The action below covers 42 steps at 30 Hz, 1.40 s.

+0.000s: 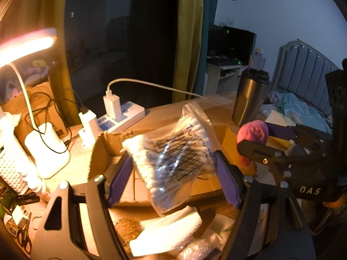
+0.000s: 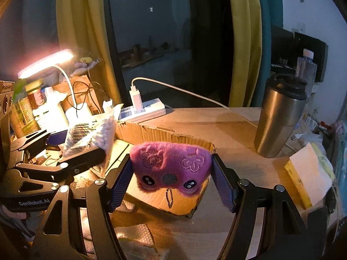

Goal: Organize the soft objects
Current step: 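Carry the plush toy with the right gripper while the left gripper carries the swab bag into the box, then open the right gripper over the box while the left gripper releases the swab bag inside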

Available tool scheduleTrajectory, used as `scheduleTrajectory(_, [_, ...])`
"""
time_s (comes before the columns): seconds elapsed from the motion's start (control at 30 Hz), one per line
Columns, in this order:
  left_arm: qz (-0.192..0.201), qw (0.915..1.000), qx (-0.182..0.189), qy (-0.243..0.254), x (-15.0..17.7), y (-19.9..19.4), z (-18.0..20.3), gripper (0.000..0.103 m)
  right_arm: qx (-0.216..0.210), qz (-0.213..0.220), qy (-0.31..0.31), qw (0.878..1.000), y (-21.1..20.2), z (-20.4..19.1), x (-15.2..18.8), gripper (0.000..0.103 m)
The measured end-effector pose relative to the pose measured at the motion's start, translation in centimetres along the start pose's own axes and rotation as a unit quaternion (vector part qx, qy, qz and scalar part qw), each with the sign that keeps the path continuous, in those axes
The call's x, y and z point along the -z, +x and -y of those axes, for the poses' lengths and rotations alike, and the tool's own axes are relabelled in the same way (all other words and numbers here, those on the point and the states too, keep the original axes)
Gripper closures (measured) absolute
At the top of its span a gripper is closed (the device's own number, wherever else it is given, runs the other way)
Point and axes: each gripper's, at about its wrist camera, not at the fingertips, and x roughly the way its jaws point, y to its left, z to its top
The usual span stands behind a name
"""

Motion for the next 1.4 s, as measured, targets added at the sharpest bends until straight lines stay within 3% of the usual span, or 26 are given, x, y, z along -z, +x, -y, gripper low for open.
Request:
scheduleTrajectory(0.57, [-0.078, 0.9968, -0.009, -0.011, 1.3, 6.2, 0.2, 0.027, -0.017, -0.026, 0.028, 0.999, 3.6, 2.5, 0.9, 0.028])
scheduleTrajectory(0.67, [-0.072, 0.9971, -0.016, -0.014, 1.4, 5.7, -0.1, 0.019, -0.022, -0.032, 0.030, 0.999, 3.7, 2.6, 0.8, 0.028])
scheduleTrajectory(0.8, [-0.060, 0.9976, -0.019, -0.029, 1.4, 4.6, -1.0, 0.019, -0.017, -0.031, 0.034, 0.999, 3.3, 2.5, 0.5, 0.023])
scheduleTrajectory(0.97, [-0.043, 0.9983, -0.019, -0.033, 1.4, 2.8, -1.8, 0.019, -0.004, -0.022, 0.031, 0.999, 1.7, 1.8, 0.2, 0.023])
scheduleTrajectory(1.07, [-0.030, 0.9986, -0.022, -0.038, 1.5, 1.2, -2.4, 0.012, 0.002, -0.017, 0.033, 0.999, 0.7, 1.4, 0.1, 0.023])
scheduleTrajectory(1.4, [0.008, 0.9986, -0.015, -0.050, 2.1, -3.8, -3.6, 0.012, 0.017, -0.002, 0.021, 1.000, -2.9, -1.2, 0.6, 0.023])
